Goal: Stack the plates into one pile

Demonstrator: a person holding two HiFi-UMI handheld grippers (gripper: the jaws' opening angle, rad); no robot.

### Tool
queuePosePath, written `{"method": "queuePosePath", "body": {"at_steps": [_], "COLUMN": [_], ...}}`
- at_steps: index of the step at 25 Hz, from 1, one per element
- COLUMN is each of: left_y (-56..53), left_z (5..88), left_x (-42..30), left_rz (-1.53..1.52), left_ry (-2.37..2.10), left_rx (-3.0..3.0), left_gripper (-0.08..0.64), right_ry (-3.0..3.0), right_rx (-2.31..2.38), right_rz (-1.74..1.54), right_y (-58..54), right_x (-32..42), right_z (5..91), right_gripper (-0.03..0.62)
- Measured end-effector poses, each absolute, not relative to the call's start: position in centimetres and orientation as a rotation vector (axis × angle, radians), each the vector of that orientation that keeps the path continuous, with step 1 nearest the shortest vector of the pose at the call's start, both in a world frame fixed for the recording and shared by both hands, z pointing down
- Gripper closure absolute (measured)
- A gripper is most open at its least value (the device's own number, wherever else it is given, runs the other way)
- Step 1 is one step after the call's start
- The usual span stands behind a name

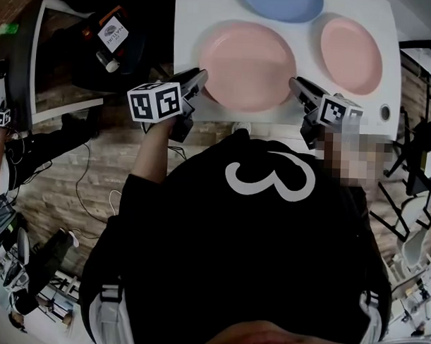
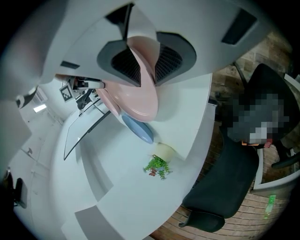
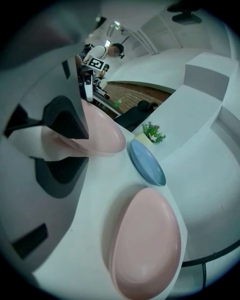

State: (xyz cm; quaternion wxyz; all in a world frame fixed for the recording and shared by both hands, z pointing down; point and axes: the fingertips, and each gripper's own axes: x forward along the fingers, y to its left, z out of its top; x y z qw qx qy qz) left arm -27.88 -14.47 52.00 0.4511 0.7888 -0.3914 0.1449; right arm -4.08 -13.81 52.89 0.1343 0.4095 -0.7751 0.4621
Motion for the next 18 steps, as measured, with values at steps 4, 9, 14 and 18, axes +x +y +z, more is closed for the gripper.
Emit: {"method": "queuePosePath", "body": {"at_steps": [4,9,14,18], "left_y": [-14.27,-14.28,-14.11,-13.91], "left_z": [52.36,52.26,52.5,52.61], "left_x": [-27.88,-27.85,-27.95,-28.09], "left_rz": [0.373,0.378,0.366,0.375], "left_ry": [-0.963,-0.959,-0.952,-0.952], "left_rx": [1.94,1.949,1.928,1.919], "left_gripper": [0.474,0.489,0.494,0.495], "right_ry": [-2.233,-2.233,-2.209,-2.199], "right_rx": [1.194,1.189,1.184,1.198], "right_rz": [1.368,1.376,1.395,1.464], "right_y": [-13.91,-14.09,-14.0,-13.98], "right_x": [-4.15,-4.53,-4.51,-4.46], "right_z": [53.14,52.99,53.23,53.3], "right_gripper": [0.477,0.505,0.511,0.52]}}
